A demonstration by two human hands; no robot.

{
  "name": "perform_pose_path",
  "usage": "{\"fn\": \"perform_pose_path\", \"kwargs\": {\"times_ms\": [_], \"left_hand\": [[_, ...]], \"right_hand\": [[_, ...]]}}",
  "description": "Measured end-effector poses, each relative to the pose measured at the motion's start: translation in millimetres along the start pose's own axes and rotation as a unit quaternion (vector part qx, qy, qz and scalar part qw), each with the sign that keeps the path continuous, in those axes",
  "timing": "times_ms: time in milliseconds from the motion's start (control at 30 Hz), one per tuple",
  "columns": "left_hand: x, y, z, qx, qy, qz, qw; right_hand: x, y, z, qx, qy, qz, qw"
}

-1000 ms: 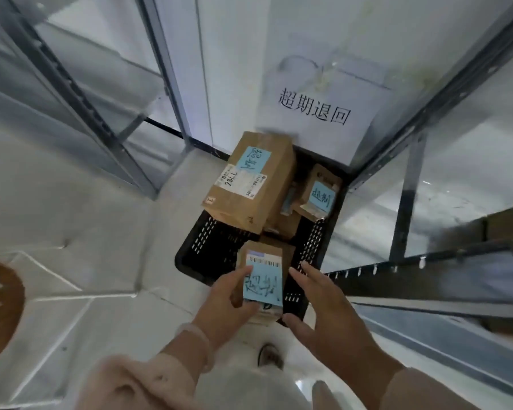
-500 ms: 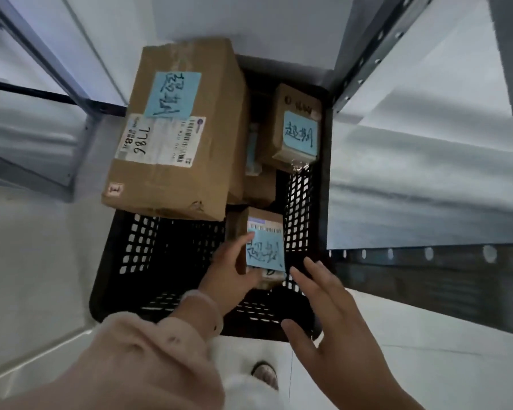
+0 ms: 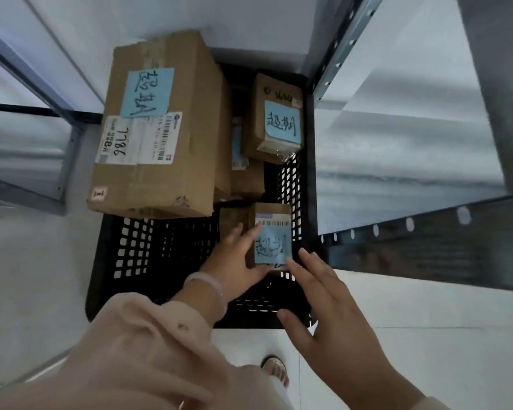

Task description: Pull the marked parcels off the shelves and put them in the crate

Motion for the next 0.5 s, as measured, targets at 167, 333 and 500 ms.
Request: {"fn": "perform_pose_path", "kwargs": {"times_ms": [167, 333, 500], "left_hand": [[31.3, 77.4, 60.1, -0.146, -0.112, 0.138, 0.973], [48.8, 159.5, 130.9, -0.251, -0.19, 0.191, 0.93], [34.5, 238.5, 213.2, -0.372, -0.255, 0.154, 0.879]], "right_hand": [[42.6, 23.2, -16.2, -0.005, 0.034, 0.018, 0.999], [99.6, 69.2, -33.4, -0.034, 0.07, 0.08, 0.994], [159.9, 135.6, -33.7, -0.086, 0.093, 0.146, 0.981]]}}
Point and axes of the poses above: each hand's wrist, its own y-axis away from the middle knuckle, its own x-axis out of the back of the hand, z = x × y, the point moved 4 cm from there along -y, towards the middle knuckle, and after that the axes turned 14 degrees about y, right-handed, at the moved point
